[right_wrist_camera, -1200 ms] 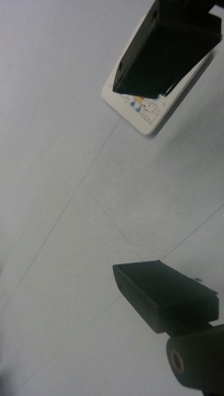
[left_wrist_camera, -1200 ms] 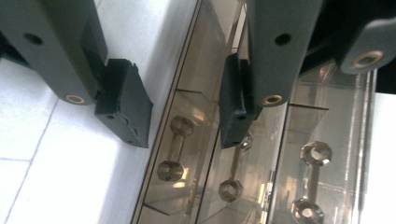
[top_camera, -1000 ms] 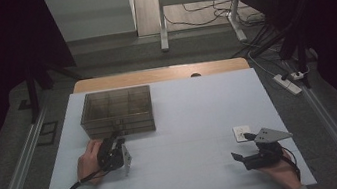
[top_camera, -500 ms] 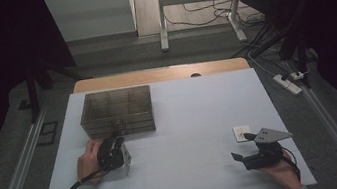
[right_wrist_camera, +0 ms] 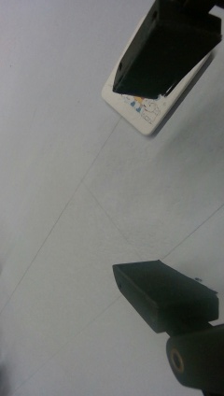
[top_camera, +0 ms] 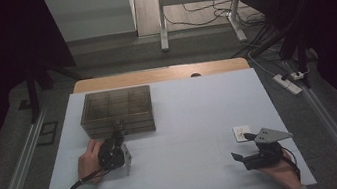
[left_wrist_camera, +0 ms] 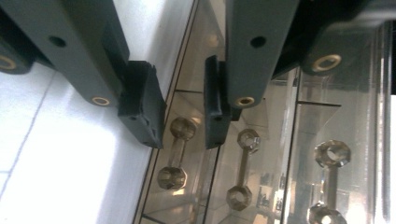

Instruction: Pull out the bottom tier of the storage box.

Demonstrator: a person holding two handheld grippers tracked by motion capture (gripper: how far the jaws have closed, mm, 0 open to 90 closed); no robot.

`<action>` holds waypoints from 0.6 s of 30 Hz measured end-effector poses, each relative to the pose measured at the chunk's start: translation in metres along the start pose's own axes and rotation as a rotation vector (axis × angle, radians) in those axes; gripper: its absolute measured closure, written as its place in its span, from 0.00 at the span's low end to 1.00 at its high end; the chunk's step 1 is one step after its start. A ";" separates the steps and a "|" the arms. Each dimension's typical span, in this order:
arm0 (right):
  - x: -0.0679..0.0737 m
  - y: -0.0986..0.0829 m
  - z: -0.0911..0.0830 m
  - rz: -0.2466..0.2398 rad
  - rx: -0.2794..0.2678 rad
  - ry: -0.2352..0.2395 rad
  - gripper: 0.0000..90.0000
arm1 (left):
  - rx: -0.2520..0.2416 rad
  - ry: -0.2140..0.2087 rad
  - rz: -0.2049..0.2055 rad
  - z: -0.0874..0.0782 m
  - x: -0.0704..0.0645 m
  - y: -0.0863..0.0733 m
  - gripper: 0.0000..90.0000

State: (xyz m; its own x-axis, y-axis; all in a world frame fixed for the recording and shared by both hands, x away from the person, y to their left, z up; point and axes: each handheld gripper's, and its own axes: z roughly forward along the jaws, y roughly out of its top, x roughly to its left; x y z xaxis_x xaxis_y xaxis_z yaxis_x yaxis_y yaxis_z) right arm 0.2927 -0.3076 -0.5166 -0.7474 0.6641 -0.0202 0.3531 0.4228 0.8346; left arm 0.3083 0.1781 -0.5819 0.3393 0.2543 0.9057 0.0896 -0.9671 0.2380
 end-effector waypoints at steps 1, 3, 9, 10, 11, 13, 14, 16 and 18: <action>0.000 0.000 0.000 0.001 0.001 0.000 0.13 | 0.000 0.000 0.000 0.000 0.000 0.000 0.78; 0.000 0.000 0.000 0.000 0.001 0.004 0.13 | 0.002 0.001 -0.005 0.000 0.001 -0.001 0.80; 0.000 0.000 0.000 0.000 -0.002 0.001 0.13 | 0.002 0.003 0.000 0.000 0.000 -0.001 0.83; 0.000 0.000 0.001 0.000 -0.001 0.001 0.13 | 0.000 0.003 0.001 0.000 0.000 -0.001 0.83; 0.000 0.000 0.001 -0.001 0.000 0.003 0.13 | 0.000 0.002 0.002 0.000 0.000 -0.001 0.83; 0.000 0.000 0.001 -0.002 0.000 0.003 0.13 | 0.001 0.002 0.004 0.000 0.000 -0.001 0.84; 0.000 0.000 0.001 -0.002 0.000 0.002 0.13 | 0.001 0.002 0.008 0.000 0.000 -0.001 0.84; 0.000 0.000 0.001 -0.002 0.000 0.002 0.13 | 0.002 0.001 0.009 0.000 0.000 -0.001 0.85; 0.000 0.000 0.001 -0.003 0.000 0.002 0.13 | 0.002 0.001 0.009 0.000 0.000 -0.001 0.85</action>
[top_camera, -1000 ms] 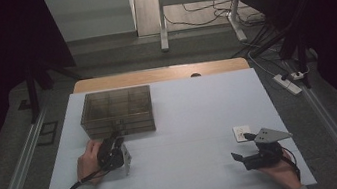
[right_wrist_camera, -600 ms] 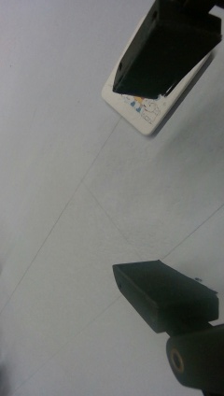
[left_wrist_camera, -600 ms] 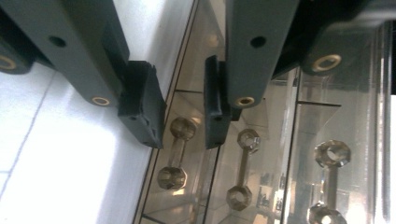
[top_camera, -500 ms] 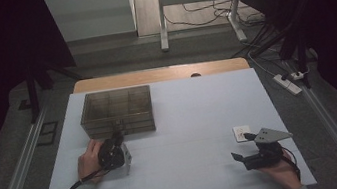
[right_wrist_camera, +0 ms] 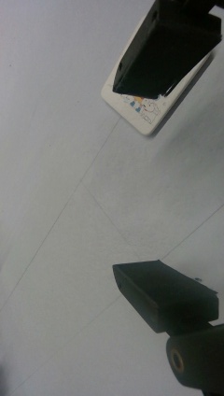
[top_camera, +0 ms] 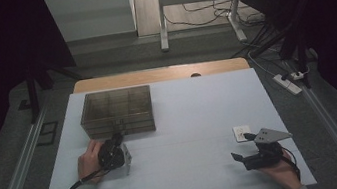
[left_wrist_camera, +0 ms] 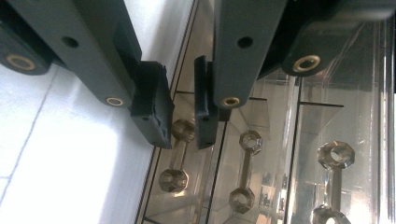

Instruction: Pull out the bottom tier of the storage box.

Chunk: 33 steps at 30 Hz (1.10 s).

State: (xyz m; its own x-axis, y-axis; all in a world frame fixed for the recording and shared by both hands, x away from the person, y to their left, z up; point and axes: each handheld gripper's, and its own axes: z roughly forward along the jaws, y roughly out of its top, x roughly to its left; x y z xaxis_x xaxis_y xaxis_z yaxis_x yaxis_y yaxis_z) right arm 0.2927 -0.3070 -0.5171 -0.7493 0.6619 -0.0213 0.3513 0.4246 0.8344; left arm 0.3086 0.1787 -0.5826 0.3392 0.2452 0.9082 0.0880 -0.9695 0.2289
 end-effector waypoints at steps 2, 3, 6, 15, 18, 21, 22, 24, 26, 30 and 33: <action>0.000 0.000 0.000 0.000 0.000 -0.001 0.13 | -0.003 0.000 -0.001 0.000 0.000 0.000 0.85; 0.000 0.000 0.000 0.000 0.000 -0.001 0.13 | -0.006 -0.001 -0.006 0.000 0.000 0.000 0.85; 0.000 0.000 0.000 0.000 -0.001 -0.001 0.13 | -0.005 0.001 0.000 0.000 0.000 0.000 0.86; 0.000 0.000 0.000 0.000 -0.001 0.000 0.13 | 0.001 0.002 0.005 0.000 -0.001 0.000 0.86; 0.000 0.000 0.000 0.000 -0.001 0.000 0.13 | -0.003 0.009 0.011 0.002 -0.001 0.000 0.86; 0.000 0.000 0.000 0.000 -0.001 -0.001 0.13 | -0.009 0.012 0.015 0.002 -0.001 0.000 0.86; 0.000 0.000 0.000 0.000 -0.001 -0.001 0.13 | -0.010 0.012 0.016 0.002 -0.001 0.000 0.86; 0.000 0.000 0.000 0.001 -0.001 -0.003 0.13 | -0.009 0.012 0.017 0.001 -0.001 0.000 0.86; 0.000 0.000 0.000 -0.001 0.001 -0.002 0.13 | -0.009 0.012 0.017 0.001 -0.001 0.000 0.87; 0.000 0.000 0.000 0.000 0.000 -0.003 0.13 | -0.008 0.011 0.020 0.001 -0.001 0.000 0.87; 0.000 0.000 -0.001 0.000 -0.001 -0.002 0.13 | -0.009 0.010 0.022 0.001 -0.001 0.000 0.88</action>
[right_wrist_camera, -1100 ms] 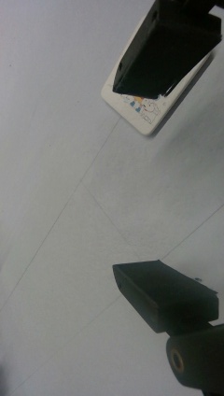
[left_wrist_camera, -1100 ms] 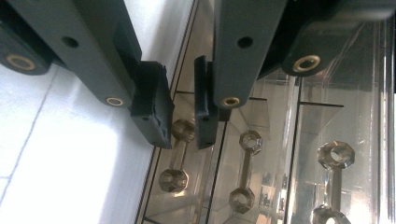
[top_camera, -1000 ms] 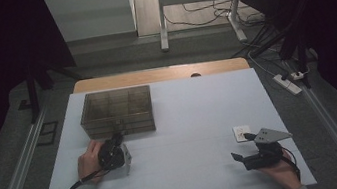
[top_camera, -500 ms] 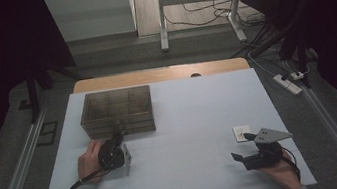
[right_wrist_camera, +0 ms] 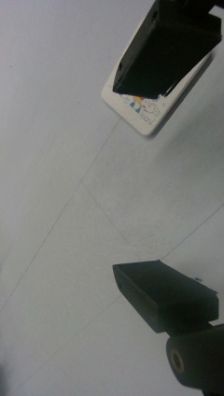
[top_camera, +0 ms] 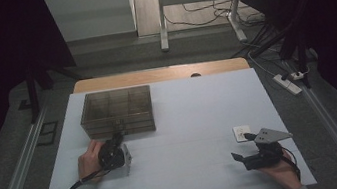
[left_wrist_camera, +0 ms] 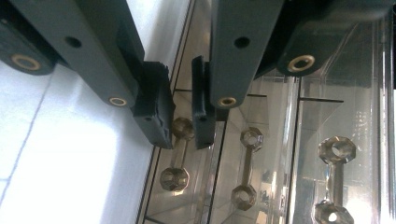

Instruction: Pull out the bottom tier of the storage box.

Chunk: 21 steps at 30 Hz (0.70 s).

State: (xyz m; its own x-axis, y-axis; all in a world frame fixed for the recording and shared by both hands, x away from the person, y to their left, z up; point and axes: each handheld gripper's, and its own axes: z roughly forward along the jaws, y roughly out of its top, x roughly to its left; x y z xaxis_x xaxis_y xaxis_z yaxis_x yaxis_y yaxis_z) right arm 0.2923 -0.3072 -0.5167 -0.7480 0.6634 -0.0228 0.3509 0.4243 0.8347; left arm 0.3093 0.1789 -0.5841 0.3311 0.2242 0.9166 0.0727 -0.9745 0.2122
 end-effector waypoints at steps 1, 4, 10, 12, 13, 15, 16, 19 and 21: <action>0.000 0.000 0.000 0.000 0.000 0.001 0.13 | 0.001 0.001 0.003 0.000 0.000 0.000 0.88; 0.000 0.000 0.000 -0.001 0.000 0.001 0.13 | 0.001 0.001 0.003 0.000 0.000 0.000 0.88; 0.000 0.000 0.000 -0.003 0.003 0.000 0.13 | -0.001 0.003 0.006 0.000 0.000 0.000 0.88; 0.000 0.000 0.000 -0.003 0.002 0.001 0.13 | 0.000 0.004 0.009 0.000 -0.001 0.000 0.88; 0.000 0.000 0.000 -0.002 0.002 0.000 0.13 | 0.001 0.004 0.012 0.000 -0.001 0.000 0.88; 0.000 0.000 0.000 -0.001 0.001 0.002 0.13 | 0.001 0.004 0.013 0.000 0.000 0.000 0.88; 0.000 0.000 0.000 -0.002 0.002 0.000 0.13 | 0.001 0.003 0.013 -0.001 0.000 0.000 0.88; 0.000 0.000 0.000 -0.003 0.003 0.000 0.13 | 0.001 0.003 0.016 -0.001 0.000 -0.001 0.88; 0.000 0.000 0.000 -0.002 0.003 0.001 0.13 | 0.002 0.003 0.020 -0.001 0.000 -0.001 0.88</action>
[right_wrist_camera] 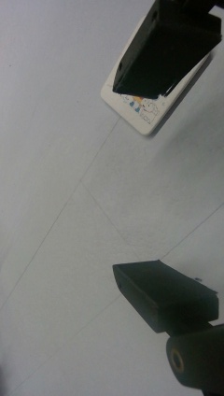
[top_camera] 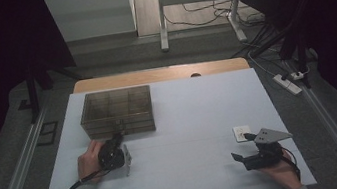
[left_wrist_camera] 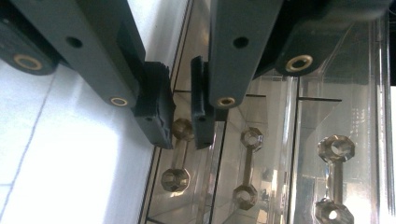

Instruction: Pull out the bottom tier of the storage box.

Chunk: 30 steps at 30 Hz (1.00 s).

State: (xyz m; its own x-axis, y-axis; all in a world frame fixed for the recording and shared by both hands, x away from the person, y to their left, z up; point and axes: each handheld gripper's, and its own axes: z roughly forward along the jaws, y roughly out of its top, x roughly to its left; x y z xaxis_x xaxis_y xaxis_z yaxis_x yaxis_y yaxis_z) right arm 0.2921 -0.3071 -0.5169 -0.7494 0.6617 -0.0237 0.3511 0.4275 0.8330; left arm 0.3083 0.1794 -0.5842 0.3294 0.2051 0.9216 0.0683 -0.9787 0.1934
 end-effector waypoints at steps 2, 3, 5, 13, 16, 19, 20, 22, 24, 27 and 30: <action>0.000 0.000 0.000 -0.002 0.002 0.000 0.13 | 0.000 0.002 0.005 0.000 0.000 0.000 0.88; 0.000 0.000 0.000 -0.002 0.001 0.002 0.13 | 0.000 0.002 0.005 0.000 0.000 0.000 0.88; 0.000 0.000 0.000 -0.001 0.001 0.001 0.13 | -0.001 0.002 0.003 0.000 0.000 0.000 0.88; 0.000 0.000 0.000 0.000 0.003 0.001 0.13 | 0.004 0.023 0.027 0.000 -0.003 0.000 0.87; 0.000 0.000 0.000 -0.001 0.005 0.000 0.13 | 0.006 0.021 0.025 0.000 -0.003 -0.001 0.87; 0.000 0.000 0.000 0.000 0.004 0.000 0.13 | 0.012 0.021 0.022 0.001 -0.003 -0.001 0.86; 0.000 0.000 0.000 0.000 0.004 0.000 0.13 | 0.014 0.019 0.020 0.001 -0.003 -0.002 0.86; 0.000 0.000 0.000 -0.001 0.004 0.000 0.13 | 0.016 0.018 0.020 0.001 -0.003 -0.002 0.86; 0.000 0.000 0.000 0.000 0.005 0.000 0.13 | 0.015 0.018 0.020 0.001 -0.003 -0.002 0.85; 0.000 0.000 0.000 0.000 0.006 0.000 0.13 | 0.016 0.018 0.020 0.001 -0.003 -0.001 0.85; 0.000 0.000 0.000 0.000 0.004 0.002 0.13 | 0.017 0.020 0.021 0.001 -0.003 -0.001 0.85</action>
State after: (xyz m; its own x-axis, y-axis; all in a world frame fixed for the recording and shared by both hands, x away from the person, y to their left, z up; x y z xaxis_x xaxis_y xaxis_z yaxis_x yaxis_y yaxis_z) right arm 0.2919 -0.3067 -0.5171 -0.7503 0.6607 -0.0230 0.3533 0.4301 0.8308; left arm 0.3082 0.1800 -0.5879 0.3125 0.1846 0.9318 0.0778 -0.9826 0.1686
